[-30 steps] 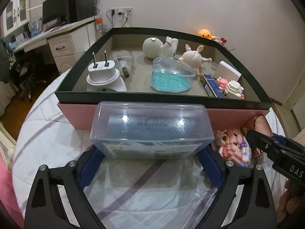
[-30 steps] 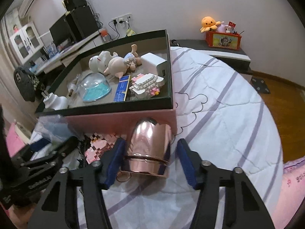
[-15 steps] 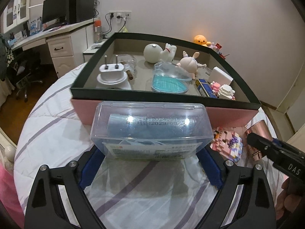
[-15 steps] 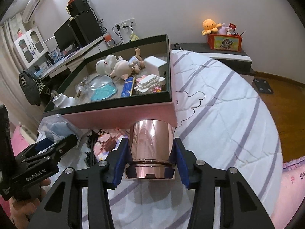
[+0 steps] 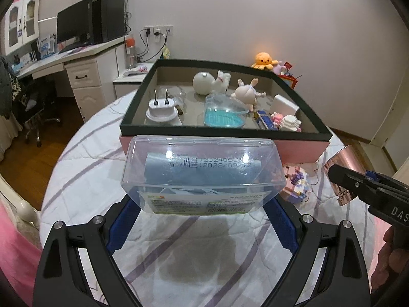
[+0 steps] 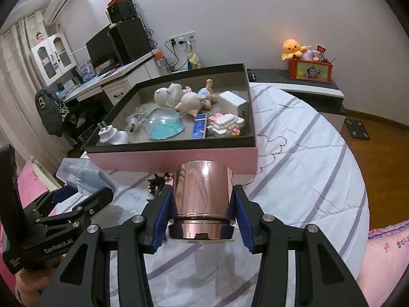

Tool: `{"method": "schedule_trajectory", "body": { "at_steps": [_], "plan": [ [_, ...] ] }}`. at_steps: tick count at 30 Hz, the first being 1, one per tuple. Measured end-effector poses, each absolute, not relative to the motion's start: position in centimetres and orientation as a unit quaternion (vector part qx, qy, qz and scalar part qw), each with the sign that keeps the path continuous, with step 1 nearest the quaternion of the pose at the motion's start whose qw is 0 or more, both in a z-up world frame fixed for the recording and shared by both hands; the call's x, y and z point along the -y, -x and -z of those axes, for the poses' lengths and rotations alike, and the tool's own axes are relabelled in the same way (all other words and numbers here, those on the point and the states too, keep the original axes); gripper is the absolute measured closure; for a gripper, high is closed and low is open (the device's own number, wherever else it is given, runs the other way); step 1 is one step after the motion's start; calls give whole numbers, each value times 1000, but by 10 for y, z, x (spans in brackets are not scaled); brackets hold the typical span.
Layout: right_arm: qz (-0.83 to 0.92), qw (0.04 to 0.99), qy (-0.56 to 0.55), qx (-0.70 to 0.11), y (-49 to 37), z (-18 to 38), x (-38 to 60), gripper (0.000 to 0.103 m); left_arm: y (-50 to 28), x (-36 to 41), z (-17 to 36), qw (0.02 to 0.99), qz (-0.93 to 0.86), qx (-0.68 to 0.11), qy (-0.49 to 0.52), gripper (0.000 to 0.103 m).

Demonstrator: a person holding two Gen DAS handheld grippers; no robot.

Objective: Organize rigid objects
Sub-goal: 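Grasp the rose-gold cup with right tool while left tool grasps the clear plastic box, then place the rose-gold cup into the pink box with right tool while left tool drops the clear box in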

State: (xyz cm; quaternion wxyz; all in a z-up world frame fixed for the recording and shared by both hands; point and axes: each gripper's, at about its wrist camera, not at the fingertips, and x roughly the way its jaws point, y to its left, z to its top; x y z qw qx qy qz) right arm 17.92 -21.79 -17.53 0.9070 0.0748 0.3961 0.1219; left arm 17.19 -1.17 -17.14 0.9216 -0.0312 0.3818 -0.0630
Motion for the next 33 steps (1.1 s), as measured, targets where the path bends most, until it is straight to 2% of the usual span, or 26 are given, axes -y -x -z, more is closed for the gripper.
{"method": "schedule_trajectory", "body": {
  "at_steps": [8,16,24,33],
  "plan": [
    [-134,918,-52,-371,-190,146,208,55,-177,6,122,938,73,-338,19,10],
    [-143,930,-45,-337,-236,105,198,55,-227,6,81,951,75,-300,8,10],
    [-139,930,-37,-339,-289,96,193,55,-277,8,78,950,72,-303,3,10],
    [-125,918,-31,-376,-334,123,192,55,-326,12,96,942,68,-328,-4,10]
  ]
}}
